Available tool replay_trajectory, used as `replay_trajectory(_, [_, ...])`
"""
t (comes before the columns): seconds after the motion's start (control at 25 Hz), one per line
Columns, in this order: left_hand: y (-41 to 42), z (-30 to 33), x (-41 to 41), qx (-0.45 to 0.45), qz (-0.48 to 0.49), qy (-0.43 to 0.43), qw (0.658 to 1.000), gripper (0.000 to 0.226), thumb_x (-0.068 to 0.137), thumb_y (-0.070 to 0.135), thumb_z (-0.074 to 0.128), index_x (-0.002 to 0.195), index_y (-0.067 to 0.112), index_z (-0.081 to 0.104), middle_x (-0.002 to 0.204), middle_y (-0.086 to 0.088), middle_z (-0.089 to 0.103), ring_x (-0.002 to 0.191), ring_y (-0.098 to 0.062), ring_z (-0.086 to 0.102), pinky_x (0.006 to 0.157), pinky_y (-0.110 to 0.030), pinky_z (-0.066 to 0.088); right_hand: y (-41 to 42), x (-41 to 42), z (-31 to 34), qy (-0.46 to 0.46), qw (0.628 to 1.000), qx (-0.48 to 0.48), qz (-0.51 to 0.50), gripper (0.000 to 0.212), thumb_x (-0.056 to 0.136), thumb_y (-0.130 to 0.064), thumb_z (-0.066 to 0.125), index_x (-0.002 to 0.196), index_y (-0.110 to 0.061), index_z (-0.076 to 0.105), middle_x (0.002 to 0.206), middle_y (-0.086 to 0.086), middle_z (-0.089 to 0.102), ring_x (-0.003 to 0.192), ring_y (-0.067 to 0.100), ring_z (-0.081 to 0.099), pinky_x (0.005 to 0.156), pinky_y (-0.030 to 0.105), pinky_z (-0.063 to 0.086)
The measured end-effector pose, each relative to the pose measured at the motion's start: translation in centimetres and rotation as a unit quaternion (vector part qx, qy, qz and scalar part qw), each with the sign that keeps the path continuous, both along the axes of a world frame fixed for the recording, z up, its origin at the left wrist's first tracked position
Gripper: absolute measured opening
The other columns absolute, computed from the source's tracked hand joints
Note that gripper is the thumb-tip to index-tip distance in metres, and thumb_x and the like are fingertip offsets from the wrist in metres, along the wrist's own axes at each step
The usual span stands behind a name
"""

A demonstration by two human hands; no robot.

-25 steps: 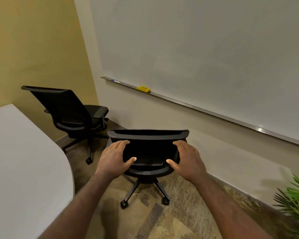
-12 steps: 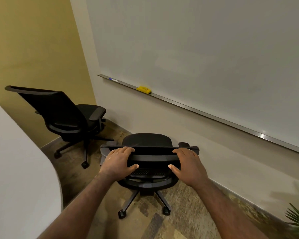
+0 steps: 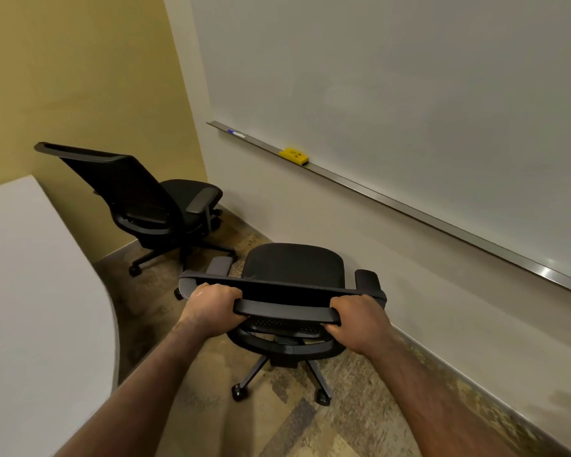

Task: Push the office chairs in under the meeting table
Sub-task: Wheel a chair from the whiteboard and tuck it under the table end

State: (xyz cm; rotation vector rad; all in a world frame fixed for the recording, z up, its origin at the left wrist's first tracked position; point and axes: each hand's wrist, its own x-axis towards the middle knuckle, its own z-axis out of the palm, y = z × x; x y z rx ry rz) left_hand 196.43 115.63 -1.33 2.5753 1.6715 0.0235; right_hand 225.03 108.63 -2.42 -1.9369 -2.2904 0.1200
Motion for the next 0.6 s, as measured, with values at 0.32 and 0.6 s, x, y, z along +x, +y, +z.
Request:
replay_trajectory(0.32, [-0.6, -0.7, 0.5, -0.003, 0.041, 0.026, 0.999, 0.006, 0.07, 0.032, 0.057, 0.065, 0.03, 0.057, 0.056, 0.011, 0.054, 0.056, -0.007, 0.052, 0.063, -0.027, 0.044, 0.8, -0.3, -0.6, -0.075, 0.997, -0.034, 0.01, 0.024, 0.071, -0.048, 0.054, 0.064, -0.028, 0.044, 0.056, -0.008, 0.043, 0.052, 0.016, 0.043, 0.051, 0.029, 0.033])
replay_trajectory(0.6, [-2.7, -1.0, -0.4, 0.017, 0.043, 0.006, 0.999, 0.006, 0.073, 0.031, 0.059, 0.067, 0.031, 0.058, 0.058, 0.013, 0.054, 0.059, -0.007, 0.052, 0.071, -0.029, 0.044, -0.8, -1.2, -0.6, -0.086, 0.996, -0.03, 0.009, 0.024, 0.071, -0.047, 0.056, 0.063, -0.027, 0.046, 0.053, -0.01, 0.041, 0.051, 0.014, 0.044, 0.049, 0.028, 0.033])
